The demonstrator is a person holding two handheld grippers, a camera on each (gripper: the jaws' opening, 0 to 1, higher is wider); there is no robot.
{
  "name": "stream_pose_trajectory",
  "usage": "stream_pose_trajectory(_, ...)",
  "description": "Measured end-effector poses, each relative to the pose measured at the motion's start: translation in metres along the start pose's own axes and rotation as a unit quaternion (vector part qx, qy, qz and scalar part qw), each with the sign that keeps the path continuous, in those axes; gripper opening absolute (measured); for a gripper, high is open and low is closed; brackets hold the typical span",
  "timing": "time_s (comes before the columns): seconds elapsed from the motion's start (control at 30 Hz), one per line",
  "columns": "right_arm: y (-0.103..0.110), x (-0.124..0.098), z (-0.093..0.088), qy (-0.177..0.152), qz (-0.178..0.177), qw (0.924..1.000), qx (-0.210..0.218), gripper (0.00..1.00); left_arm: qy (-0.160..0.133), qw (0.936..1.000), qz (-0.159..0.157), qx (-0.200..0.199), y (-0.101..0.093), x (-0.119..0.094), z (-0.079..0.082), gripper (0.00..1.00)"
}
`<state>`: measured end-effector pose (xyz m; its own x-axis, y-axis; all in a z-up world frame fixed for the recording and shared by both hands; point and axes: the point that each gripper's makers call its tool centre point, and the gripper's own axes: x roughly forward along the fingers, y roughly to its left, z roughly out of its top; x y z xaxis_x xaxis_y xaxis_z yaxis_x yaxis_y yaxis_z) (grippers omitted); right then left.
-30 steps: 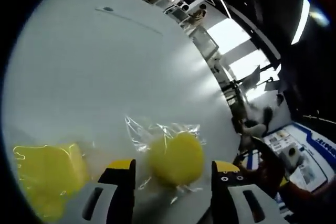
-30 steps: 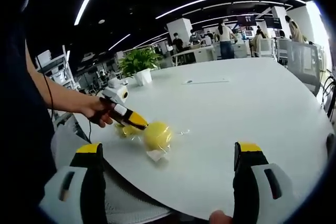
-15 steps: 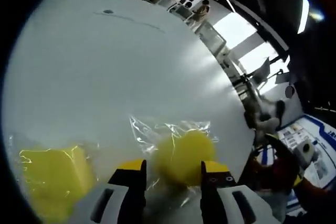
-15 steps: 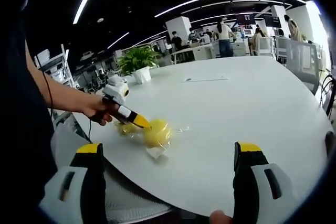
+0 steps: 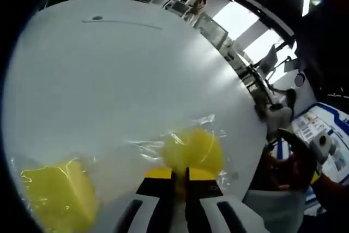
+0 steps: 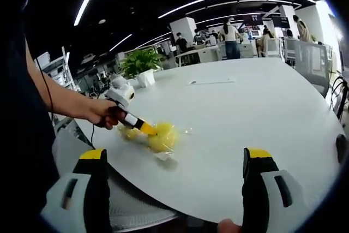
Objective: Compare the silicone blocks by pressing each to a similar depth, holding the contact briefly, and releasing to observe deformation and rebound differences across the visible hardness samples.
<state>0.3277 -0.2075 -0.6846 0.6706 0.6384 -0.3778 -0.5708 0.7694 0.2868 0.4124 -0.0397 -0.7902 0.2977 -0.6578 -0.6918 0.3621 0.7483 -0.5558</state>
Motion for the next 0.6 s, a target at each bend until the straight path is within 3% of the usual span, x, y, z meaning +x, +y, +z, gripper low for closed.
stream_pose_trajectory(0.33,0.001,-0.001,0.000,0.003,0.003,1.0000,-0.003,0.97,-0.015,0.9999,-0.003,0.002,-0.006,-0.001,0.003,0.00)
stream_pose_trajectory(0.4,0.002,-0.001,0.001,0.003,0.004,1.0000,-0.003,0.97,-0.023,0.9996,-0.008,0.013,-0.010,-0.002,0.003,0.00)
stream_pose_trajectory(0.43,0.002,-0.001,0.001,0.003,0.004,1.0000,-0.004,0.97,-0.035,0.9982,-0.027,0.040,-0.016,-0.003,0.006,0.00)
stream_pose_trajectory(0.53,0.003,0.000,0.002,0.003,0.006,1.0000,-0.004,0.97,-0.036,0.9979,-0.010,0.053,-0.016,-0.005,0.005,0.00)
stream_pose_trajectory(0.6,0.002,0.000,0.002,0.003,0.006,1.0000,-0.005,0.97,-0.047,0.9969,-0.016,0.060,-0.022,-0.007,0.006,0.00)
